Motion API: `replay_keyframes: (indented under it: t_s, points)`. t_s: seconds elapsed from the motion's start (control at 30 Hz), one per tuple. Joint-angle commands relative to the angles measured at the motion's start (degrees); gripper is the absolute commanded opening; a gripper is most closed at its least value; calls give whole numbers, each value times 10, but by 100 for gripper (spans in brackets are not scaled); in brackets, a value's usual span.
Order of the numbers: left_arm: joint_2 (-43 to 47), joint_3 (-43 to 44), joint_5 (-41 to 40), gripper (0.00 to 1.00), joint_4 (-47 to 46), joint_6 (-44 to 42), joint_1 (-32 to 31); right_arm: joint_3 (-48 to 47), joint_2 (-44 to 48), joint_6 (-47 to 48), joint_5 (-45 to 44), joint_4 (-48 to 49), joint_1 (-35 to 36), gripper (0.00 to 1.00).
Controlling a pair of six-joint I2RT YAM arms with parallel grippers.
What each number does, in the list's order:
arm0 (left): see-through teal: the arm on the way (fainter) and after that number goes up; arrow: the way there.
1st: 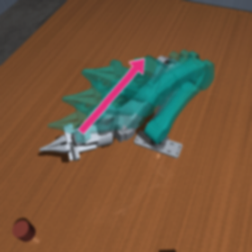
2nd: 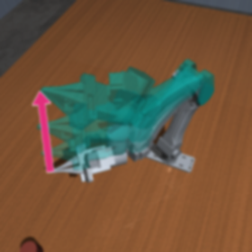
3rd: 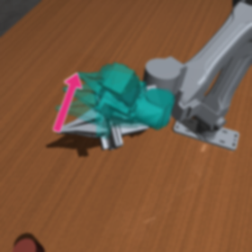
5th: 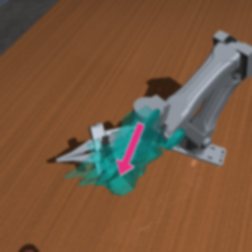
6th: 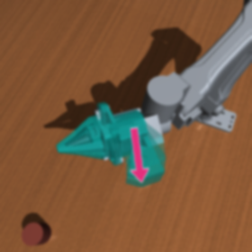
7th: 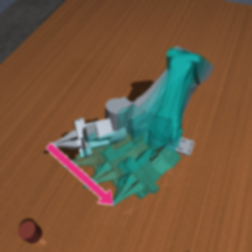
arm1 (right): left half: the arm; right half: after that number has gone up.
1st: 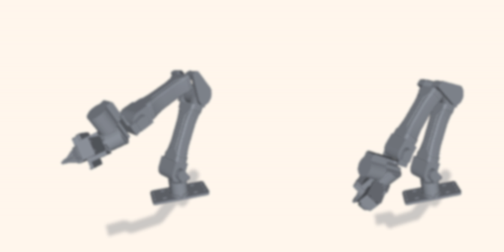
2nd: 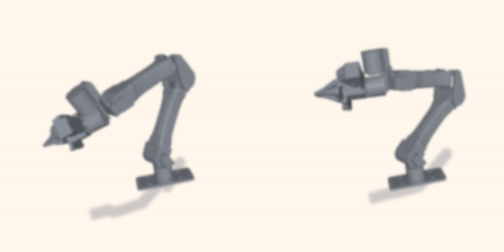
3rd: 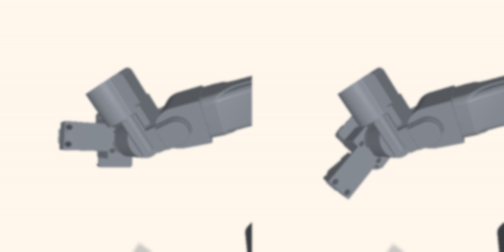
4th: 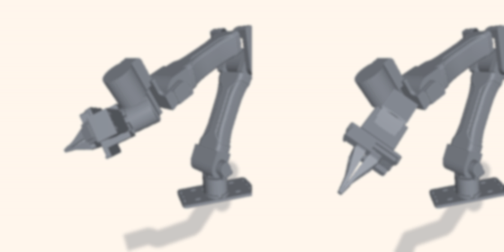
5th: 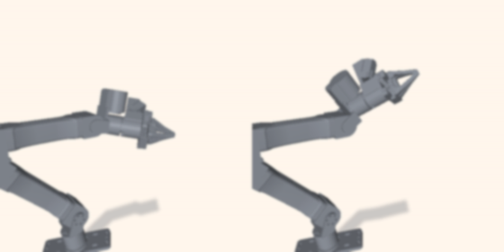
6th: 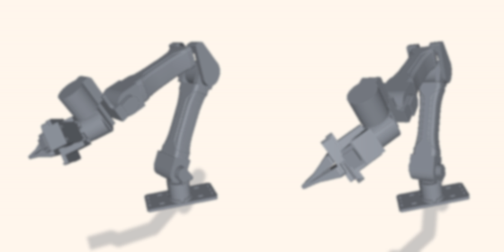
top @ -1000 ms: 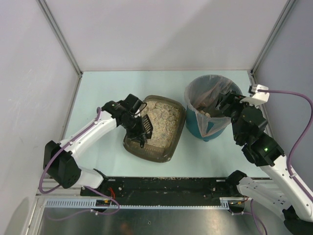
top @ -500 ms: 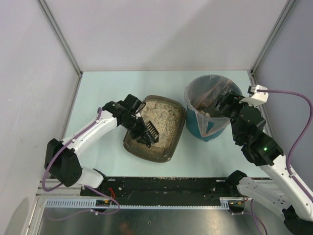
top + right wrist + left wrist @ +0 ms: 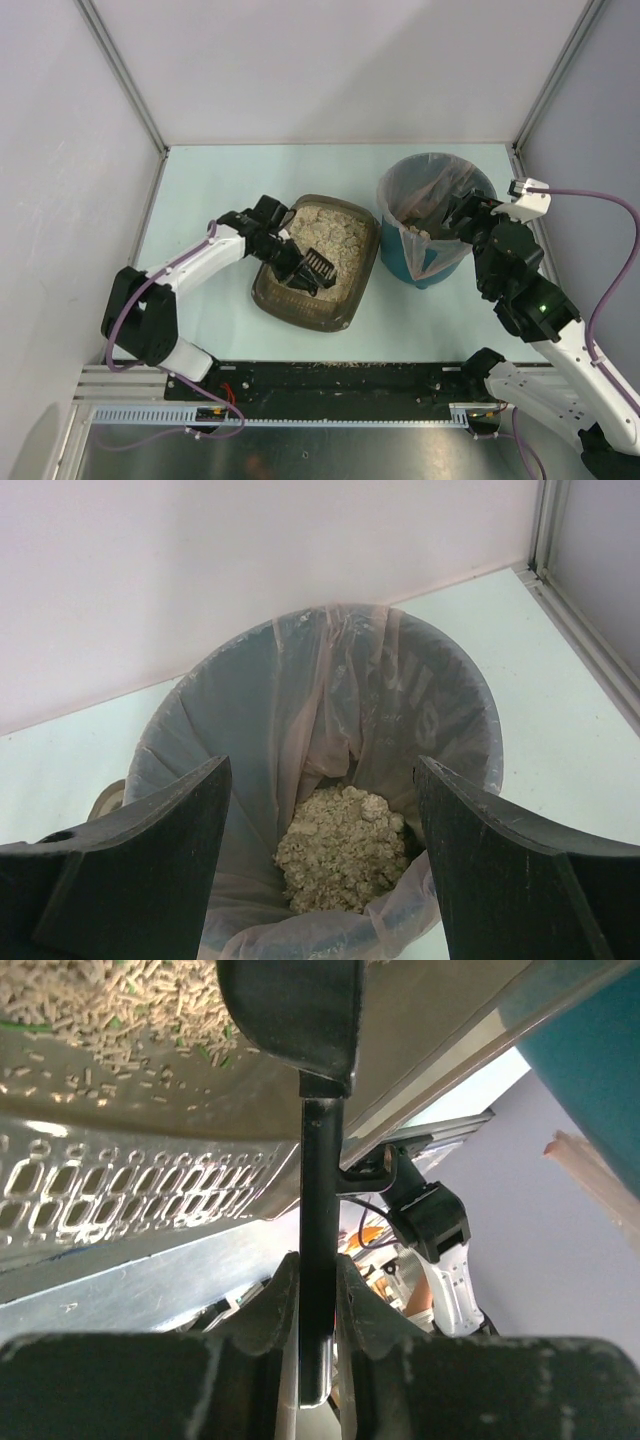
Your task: Clean the litter box
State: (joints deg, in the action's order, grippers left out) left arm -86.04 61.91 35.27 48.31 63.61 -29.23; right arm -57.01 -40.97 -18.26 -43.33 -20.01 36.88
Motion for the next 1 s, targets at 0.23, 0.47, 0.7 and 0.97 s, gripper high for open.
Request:
replay_keyframes:
  t_s: [0.23, 0.47, 0.7, 0.97]
  points:
    - [-35, -49, 24, 0, -145, 28, 29, 1, -2, 12, -25, 22, -6, 79]
    - [-56, -76, 34, 0, -235, 23, 37, 1, -8, 17, -18, 36, -9, 79]
    - [-75, -111, 34, 0, -299, 30, 37, 1, -12, 17, -5, 38, -14, 79]
    - [-101, -130, 18, 0, -351, 22, 37, 1, -16, 14, 3, 35, -16, 79]
